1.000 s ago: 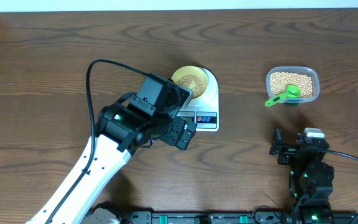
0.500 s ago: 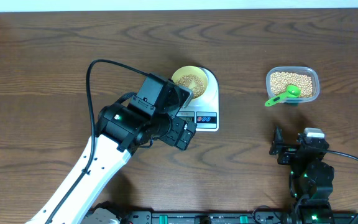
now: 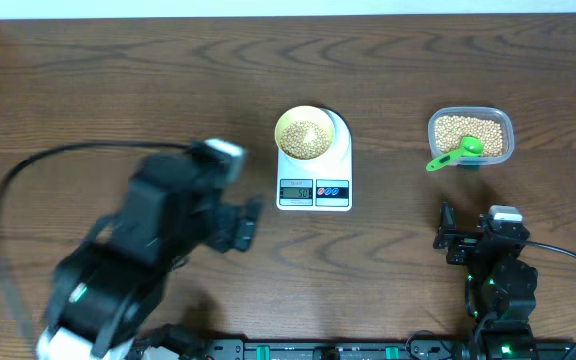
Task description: Scoop item into bowl and weigh 50g on scale
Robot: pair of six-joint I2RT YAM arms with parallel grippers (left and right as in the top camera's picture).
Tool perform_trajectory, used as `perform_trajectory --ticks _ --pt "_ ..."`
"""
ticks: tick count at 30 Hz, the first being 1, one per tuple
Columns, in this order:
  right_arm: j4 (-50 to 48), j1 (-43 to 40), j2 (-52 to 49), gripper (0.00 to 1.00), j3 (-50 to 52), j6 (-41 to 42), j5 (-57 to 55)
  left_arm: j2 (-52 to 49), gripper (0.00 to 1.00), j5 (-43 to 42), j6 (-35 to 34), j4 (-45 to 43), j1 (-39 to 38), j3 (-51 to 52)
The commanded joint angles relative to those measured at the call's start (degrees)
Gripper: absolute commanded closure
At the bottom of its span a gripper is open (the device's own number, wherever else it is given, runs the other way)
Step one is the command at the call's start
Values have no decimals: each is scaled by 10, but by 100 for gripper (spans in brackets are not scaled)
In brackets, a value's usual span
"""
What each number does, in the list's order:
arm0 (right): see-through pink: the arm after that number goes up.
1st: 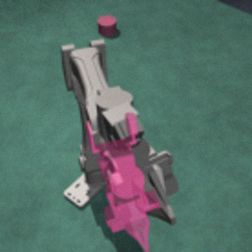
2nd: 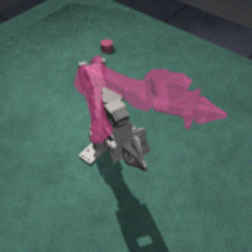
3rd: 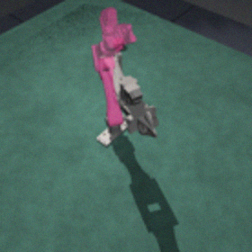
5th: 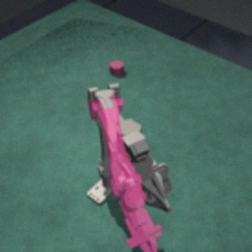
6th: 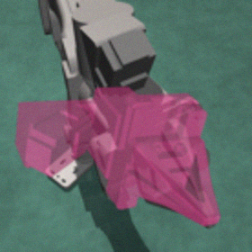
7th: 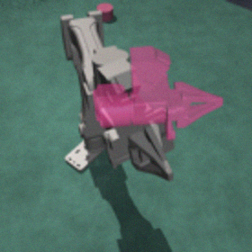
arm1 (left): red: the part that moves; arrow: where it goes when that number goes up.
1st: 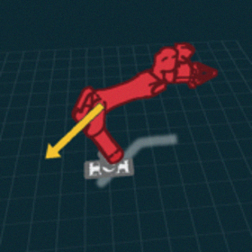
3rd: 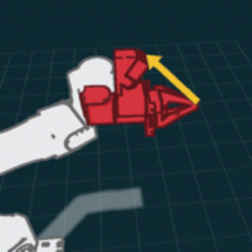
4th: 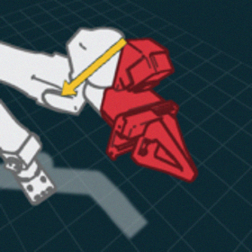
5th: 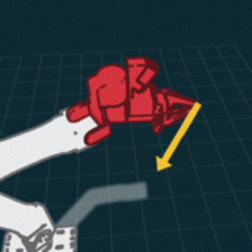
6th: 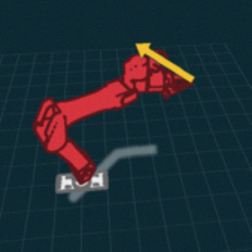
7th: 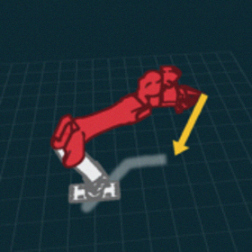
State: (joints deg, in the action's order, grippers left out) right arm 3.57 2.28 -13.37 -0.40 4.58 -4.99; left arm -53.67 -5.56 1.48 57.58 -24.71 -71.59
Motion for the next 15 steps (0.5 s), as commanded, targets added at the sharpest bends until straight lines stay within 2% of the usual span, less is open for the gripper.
perform_trajectory --ticks 1,7,11,15 --pt "1 4 2 1 1 8 -7 61 2 37 33 0 63 1" --pt "1 4 2 1 1 8 -7 140 2 -20 118 4 156 5" --pt "1 4 2 1 1 8 -7 193 2 -56 124 -28 203 52" --pt "1 4 2 1 1 8 -7 293 2 -57 124 -160 223 221"
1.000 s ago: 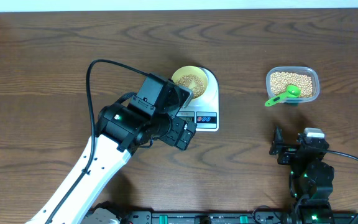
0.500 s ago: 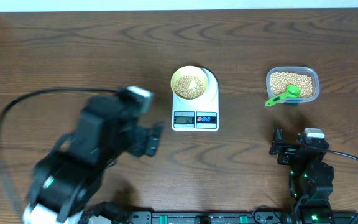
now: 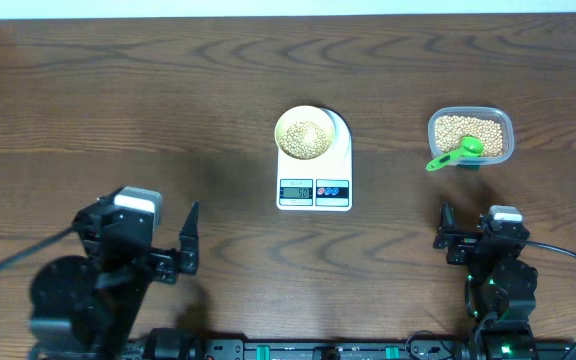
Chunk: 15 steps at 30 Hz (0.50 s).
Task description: Scoop item into bowl and weigh 50g on scale
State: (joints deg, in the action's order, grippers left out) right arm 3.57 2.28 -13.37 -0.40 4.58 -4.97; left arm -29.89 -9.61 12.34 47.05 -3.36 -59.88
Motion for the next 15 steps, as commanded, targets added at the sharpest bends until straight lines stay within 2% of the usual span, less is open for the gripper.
perform_trajectory --ticks 1,4,8,11,15 --pt "1 4 2 1 1 8 -7 73 2 -17 15 -78 10 134" --pt "1 4 2 1 1 8 -7 128 2 -8 1 -154 10 230" --pt "1 4 2 1 1 8 -7 202 2 47 -48 -243 10 339" --pt "1 4 2 1 1 7 -7 241 2 47 -62 -258 10 384" --pt "1 4 2 1 1 8 -7 276 2 47 -117 -266 17 417"
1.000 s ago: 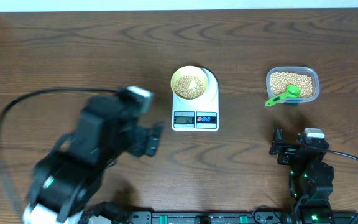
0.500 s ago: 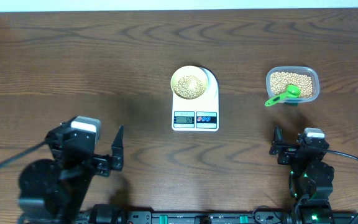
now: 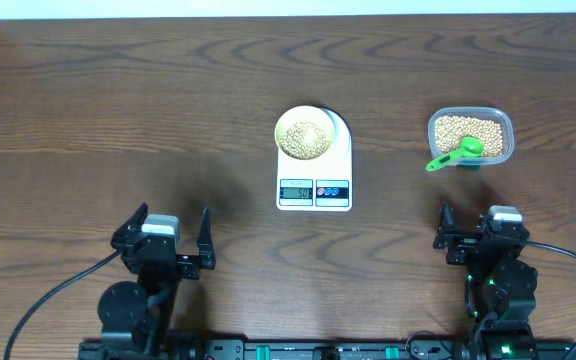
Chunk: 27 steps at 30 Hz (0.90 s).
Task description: Scoop item into bowl and weigh 50g on scale
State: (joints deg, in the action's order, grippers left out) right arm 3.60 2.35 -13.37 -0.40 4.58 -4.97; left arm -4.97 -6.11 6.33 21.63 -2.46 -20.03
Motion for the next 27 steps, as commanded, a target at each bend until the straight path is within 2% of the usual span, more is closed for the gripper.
perform_trajectory --ticks 1,21,27 --pt "1 3 2 1 1 8 -7 32 2 12 -67 -14 9 27" --pt "1 3 2 1 1 8 -7 46 2 12 -73 -20 17 117" --pt "1 3 2 1 1 8 -7 46 2 12 -73 9 17 120"
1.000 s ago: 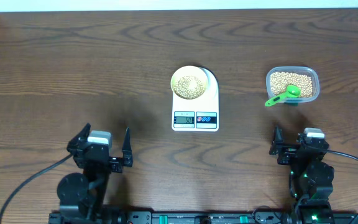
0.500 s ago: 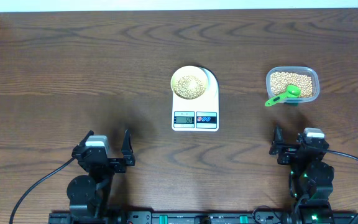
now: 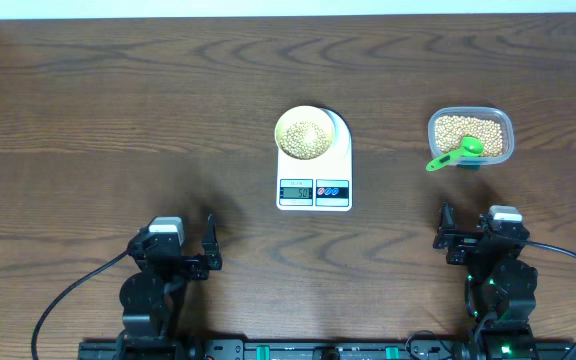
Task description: Scoop item into bowl and weigh 50g on scale
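A yellow-green bowl filled with beige beans sits on the white scale. The scale's display is lit, but its digits are too small to read. To the right stands a clear container of the same beans, with a green scoop resting in it, handle over the front-left rim. My left gripper is parked near the front edge at the left, open and empty. My right gripper is parked at the front right, below the container, also open and empty.
The dark wooden table carries only the scale and the container. A black rail runs along the front edge, with cables looping from both arm bases.
My left arm has settled slightly lower and to the right at the front edge. The right arm, bowl, scale and scoop have not moved.
First my left arm was stretched out left of the scale, blurred in motion, with the bowl of beans on the scale and the scoop in the container. It then stood drawn back toward the front left, then folded near the edge, and now rests there.
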Robot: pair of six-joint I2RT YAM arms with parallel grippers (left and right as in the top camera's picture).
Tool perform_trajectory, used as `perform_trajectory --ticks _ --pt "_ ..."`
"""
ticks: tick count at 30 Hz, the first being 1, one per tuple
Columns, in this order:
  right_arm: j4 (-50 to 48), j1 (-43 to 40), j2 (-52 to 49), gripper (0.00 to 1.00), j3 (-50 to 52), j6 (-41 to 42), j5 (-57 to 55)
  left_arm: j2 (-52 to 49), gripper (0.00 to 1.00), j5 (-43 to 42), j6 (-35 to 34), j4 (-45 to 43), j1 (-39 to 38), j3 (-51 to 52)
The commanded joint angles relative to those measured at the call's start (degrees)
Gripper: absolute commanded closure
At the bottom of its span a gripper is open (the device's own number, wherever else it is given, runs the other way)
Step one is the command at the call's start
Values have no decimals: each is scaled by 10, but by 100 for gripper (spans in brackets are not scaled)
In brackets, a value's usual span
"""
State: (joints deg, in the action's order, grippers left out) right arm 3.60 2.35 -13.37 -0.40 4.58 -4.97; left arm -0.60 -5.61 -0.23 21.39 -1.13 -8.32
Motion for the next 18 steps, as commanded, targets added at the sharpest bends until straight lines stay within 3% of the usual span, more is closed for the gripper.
perform_trajectory --ticks 1,18 --pt "1 3 2 1 1 8 -7 3 2 7 -7 20 3 2" --pt "1 3 2 1 1 7 -7 3 2 7 -7 61 3 2"
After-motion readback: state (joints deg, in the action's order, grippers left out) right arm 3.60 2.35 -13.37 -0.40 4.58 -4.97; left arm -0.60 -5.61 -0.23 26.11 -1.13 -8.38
